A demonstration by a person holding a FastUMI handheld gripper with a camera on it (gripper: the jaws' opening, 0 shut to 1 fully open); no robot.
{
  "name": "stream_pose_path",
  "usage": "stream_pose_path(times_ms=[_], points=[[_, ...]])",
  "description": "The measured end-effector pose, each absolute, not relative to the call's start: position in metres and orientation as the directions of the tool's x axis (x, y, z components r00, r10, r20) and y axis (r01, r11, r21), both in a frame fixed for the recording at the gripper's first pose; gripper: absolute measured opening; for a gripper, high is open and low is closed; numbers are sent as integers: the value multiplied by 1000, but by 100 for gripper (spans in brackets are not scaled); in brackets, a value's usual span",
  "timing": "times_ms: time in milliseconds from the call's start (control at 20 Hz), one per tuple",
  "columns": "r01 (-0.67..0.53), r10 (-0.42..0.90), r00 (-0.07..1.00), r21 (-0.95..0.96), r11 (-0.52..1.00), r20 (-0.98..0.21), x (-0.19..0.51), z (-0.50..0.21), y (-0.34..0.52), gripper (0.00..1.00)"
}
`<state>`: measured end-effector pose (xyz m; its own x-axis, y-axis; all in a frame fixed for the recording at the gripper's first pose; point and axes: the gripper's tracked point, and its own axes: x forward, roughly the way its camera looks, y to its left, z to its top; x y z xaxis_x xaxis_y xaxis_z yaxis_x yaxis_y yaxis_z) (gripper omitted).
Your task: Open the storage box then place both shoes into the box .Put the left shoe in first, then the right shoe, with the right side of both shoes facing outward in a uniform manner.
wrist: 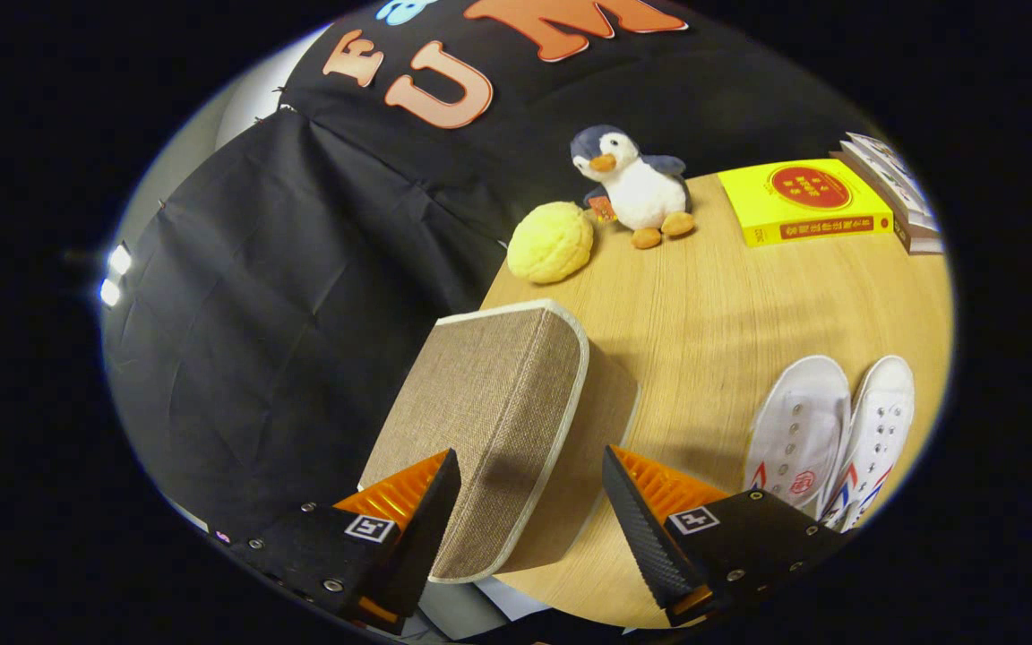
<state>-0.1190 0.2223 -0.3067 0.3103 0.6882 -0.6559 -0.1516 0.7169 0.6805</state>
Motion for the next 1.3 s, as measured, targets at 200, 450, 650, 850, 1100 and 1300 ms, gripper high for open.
stream_pose_path(times_ms=[200, 450, 650, 850, 1100, 1300], points=[[-66, 729, 299, 749, 660, -616, -119, -309, 236, 95], [-26, 783, 277, 810, 585, -557, -115, -315, 256, 95], [-18, 813, 250, 837, 547, -526, -120, -311, 262, 94], [8, 818, 273, 852, 524, -506, -118, -288, 245, 88], [24, 853, 340, 911, 412, -395, -103, -246, 235, 73], [12, 831, 335, 884, 467, -444, -102, -255, 243, 52]])
